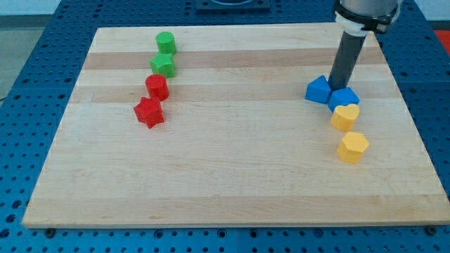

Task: Bring the triangle at the left side of the blue cube

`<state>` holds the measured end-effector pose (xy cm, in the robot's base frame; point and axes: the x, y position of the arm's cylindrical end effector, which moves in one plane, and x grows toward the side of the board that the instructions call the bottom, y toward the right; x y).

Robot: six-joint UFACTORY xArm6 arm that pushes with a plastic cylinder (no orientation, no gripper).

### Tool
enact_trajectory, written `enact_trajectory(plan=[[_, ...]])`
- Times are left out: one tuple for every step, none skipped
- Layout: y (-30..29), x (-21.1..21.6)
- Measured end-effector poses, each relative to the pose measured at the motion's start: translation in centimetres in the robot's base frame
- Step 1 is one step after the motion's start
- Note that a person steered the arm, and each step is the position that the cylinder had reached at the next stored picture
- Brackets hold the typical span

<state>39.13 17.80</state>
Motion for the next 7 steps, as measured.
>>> enact_trajectory(plan=[[-0.7,2.8],[-2.8,5.9],[-4.4,6.8],[-4.4,5.9],[-4.4,5.5],[-5.1,5.6],[-6.0,5.8]])
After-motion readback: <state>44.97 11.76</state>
